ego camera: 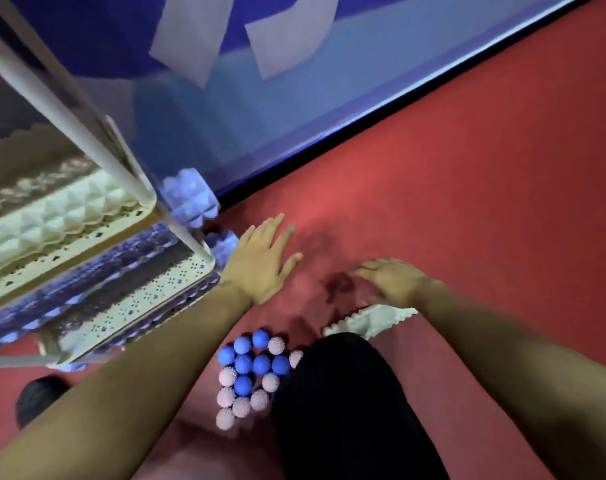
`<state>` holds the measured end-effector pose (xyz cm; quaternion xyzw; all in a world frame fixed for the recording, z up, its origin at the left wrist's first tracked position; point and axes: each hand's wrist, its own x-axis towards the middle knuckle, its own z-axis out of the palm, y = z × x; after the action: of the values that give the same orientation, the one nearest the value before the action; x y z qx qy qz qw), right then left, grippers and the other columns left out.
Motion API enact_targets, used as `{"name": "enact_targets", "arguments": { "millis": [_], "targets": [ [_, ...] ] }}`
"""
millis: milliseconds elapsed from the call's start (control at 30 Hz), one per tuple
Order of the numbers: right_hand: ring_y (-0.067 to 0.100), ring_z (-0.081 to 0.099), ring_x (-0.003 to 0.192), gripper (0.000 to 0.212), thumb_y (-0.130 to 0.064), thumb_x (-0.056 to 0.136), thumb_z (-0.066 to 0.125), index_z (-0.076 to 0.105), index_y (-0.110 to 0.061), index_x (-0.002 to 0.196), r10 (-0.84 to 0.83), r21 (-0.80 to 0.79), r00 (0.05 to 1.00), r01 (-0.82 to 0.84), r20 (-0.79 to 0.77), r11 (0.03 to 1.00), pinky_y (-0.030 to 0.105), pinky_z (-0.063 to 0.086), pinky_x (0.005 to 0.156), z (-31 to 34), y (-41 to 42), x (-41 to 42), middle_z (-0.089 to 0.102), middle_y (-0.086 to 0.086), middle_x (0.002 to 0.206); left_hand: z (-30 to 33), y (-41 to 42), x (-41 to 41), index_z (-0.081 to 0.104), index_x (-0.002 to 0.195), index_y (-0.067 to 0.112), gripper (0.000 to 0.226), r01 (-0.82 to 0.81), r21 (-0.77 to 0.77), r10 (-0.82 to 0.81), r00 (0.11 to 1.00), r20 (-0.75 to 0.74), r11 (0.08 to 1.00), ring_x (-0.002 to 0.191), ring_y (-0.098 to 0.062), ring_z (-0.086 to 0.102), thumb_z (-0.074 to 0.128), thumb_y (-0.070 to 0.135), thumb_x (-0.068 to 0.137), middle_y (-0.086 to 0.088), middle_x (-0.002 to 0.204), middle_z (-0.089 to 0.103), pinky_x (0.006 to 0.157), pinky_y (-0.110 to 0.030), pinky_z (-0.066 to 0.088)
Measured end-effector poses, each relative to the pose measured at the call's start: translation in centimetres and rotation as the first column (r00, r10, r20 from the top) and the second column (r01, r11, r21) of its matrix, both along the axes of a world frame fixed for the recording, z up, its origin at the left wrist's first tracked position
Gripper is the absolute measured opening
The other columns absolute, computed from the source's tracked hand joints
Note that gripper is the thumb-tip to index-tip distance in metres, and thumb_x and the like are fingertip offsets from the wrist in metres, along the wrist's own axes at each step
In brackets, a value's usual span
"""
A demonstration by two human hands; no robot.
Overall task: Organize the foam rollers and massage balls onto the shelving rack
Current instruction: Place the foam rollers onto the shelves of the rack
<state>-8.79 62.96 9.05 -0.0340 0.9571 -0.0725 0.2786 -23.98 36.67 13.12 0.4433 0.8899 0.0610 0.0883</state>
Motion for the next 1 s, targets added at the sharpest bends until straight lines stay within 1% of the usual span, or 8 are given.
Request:
{"name": "enact_targets", "arguments": {
  "millis": [133,267,367,533,733,867,967,1000],
  "targets": [
    [0.022,0.041,0.138,0.073,-0.051,0.089,0.066,0.036,-0.029,0.152,-0.049,-0.033,0.988,0.055,0.149,0.998,0.035,0.031,0.111,-7.3,0.7,1.1,0.041,-0.006,0.153,-5.4,1.2,-0.5,0.035,0.153,0.018,0.072,0.028,-0.047,-0.026,0.999,0.039,0.999,0.145,-0.029,0.031,0.018,0.06,0.096,-0.011,0.16,0.03,0.121,-0.047,0.022],
    [0.021,0.04,0.14,0.089,-0.053,0.079,0.077,0.033,-0.032,0.153,-0.049,-0.055,0.959,0.067,0.279,0.996,0.034,0.032,0.113,-13.2,1.3,1.6,0.041,-0.005,0.154,-9.9,0.9,-0.4,0.028,0.154,0.019,0.064,0.038,-0.083,-0.031,0.996,0.083,0.996,0.146,-0.028,0.028,0.026,0.056,0.101,-0.009,0.161,0.024,0.123,-0.045,0.016],
    [0.021,0.05,0.131,0.086,-0.055,0.073,0.08,0.045,-0.024,0.145,-0.057,-0.003,0.926,0.063,0.372,0.998,0.033,0.038,0.108,-17.0,1.6,1.9,0.052,0.0,0.144,-12.4,0.5,-0.5,0.025,0.156,0.02,0.064,0.035,-0.121,-0.02,0.992,0.125,0.992,0.147,-0.028,0.025,0.029,0.056,0.103,-0.007,0.162,0.02,0.123,-0.046,0.017],
    [0.022,0.049,0.13,0.09,-0.053,0.067,0.083,0.044,-0.026,0.144,-0.059,0.025,0.915,0.054,0.4,0.998,0.037,0.038,0.109,-20.7,1.4,2.2,0.053,0.0,0.142,-14.7,0.4,-0.4,0.028,0.155,0.019,0.069,0.008,-0.158,0.016,0.988,0.151,0.987,0.143,-0.029,0.032,0.024,0.06,0.099,-0.01,0.161,0.025,0.117,-0.047,0.026],
    [0.02,0.049,0.13,0.091,-0.055,0.065,0.084,0.044,-0.031,0.144,0.021,0.016,0.903,-0.031,0.43,0.999,0.034,0.038,0.106,-21.5,1.4,1.4,0.052,-0.002,0.141,-15.6,0.5,-0.4,0.024,0.156,0.022,0.068,-0.01,-0.174,0.041,0.984,0.173,0.985,0.144,-0.027,0.03,0.026,0.062,0.1,-0.008,0.162,0.022,0.116,-0.044,0.024],
    [0.02,0.056,0.121,0.087,-0.057,0.062,0.082,0.049,-0.031,0.138,-0.043,-0.014,0.916,0.053,0.399,0.999,0.033,0.047,0.098,-19.2,1.2,0.2,0.059,-0.002,0.134,-14.4,0.8,-0.3,0.026,0.155,0.022,0.068,-0.012,-0.148,0.037,0.986,0.166,0.989,0.144,-0.026,0.03,0.028,0.062,0.1,-0.006,0.161,0.023,0.116,-0.044,0.025],
    [0.018,0.058,0.114,0.079,-0.059,0.062,0.081,0.052,-0.035,0.131,-0.078,-0.07,0.939,0.108,0.334,0.992,0.026,0.043,0.087,-15.8,1.3,-1.4,0.061,-0.005,0.126,-12.3,1.0,-0.3,0.023,0.155,0.023,0.068,-0.006,-0.129,0.028,0.984,0.174,0.992,0.143,-0.027,0.029,0.026,0.062,0.1,-0.004,0.161,0.021,0.118,-0.045,0.025],
    [0.018,0.056,0.115,0.077,-0.061,0.063,0.08,0.052,-0.036,0.129,-0.087,-0.087,0.945,0.119,0.316,0.989,0.028,0.042,0.089,-14.3,1.3,-2.0,0.061,-0.007,0.124,-11.3,1.1,-0.3,0.022,0.155,0.023,0.068,-0.004,-0.132,0.025,0.986,0.163,0.991,0.143,-0.027,0.03,0.025,0.063,0.1,-0.003,0.161,0.022,0.118,-0.045,0.025]
  ]
}}
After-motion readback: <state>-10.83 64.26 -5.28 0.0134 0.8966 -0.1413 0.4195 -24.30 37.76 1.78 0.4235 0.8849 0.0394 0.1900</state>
